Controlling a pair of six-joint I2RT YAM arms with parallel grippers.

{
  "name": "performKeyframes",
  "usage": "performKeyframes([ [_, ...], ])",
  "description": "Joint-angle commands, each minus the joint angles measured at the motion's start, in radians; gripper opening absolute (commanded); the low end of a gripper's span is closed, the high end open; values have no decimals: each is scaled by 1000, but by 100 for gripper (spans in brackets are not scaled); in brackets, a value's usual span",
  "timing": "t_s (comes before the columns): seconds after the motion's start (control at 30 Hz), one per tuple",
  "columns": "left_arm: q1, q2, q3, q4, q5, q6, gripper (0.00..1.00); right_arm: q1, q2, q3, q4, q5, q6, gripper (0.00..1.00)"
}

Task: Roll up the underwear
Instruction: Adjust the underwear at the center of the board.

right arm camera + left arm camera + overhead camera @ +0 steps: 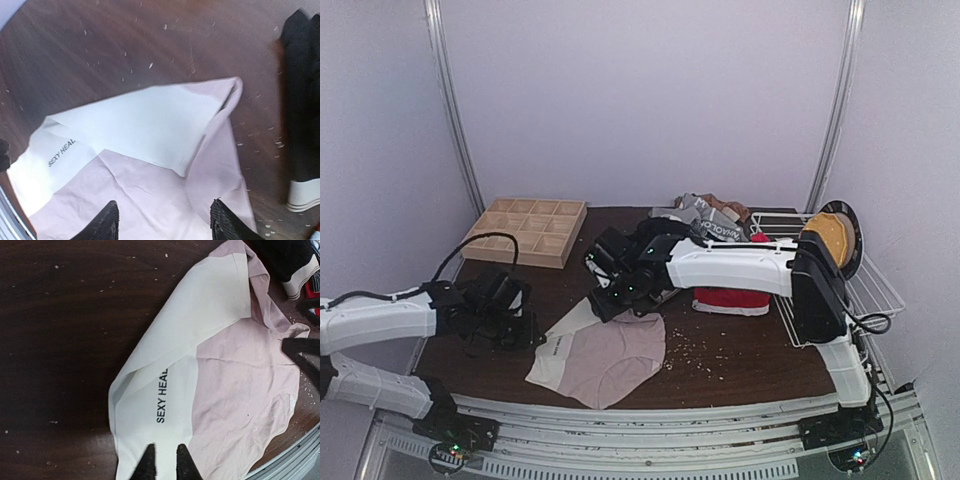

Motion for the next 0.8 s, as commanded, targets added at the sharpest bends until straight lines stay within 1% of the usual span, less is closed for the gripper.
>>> performKeyframes([
  [0.0, -6, 95, 15, 202, 79, -5, 7, 3, 80, 99, -21, 56, -14, 62],
  [0.07, -9, 140, 4, 247, 98, -17, 0, 4, 133, 156, -57, 107, -16, 62],
  [0.13, -9, 174, -9, 278, 110, -27, 0, 2, 172, 213, -92, 174, -13, 57],
  [0.17, -11, 187, -17, 292, 113, -31, 0, -3, 186, 229, -108, 204, -12, 53],
  [0.2, -14, 201, -25, 302, 117, -35, 0, -8, 193, 237, -115, 233, -10, 45],
  [0.3, -18, 215, -55, 328, 119, -43, 0, -28, 190, 228, -108, 275, -5, 28],
  [0.4, -21, 224, -85, 349, 119, -50, 0, -50, 189, 231, -106, 283, -4, 18],
  [0.53, -34, 251, -116, 378, 119, -58, 0, -80, 237, 330, -174, 286, -9, 13],
  [0.63, -50, 262, -128, 384, 113, -62, 0, -105, 269, 397, -216, 286, -13, 13],
  [0.73, -62, 249, -131, 365, 96, -63, 0, -128, 272, 428, -238, 277, -13, 13],
  [0.77, -66, 236, -126, 349, 87, -60, 0, -135, 263, 431, -244, 271, -9, 15],
])
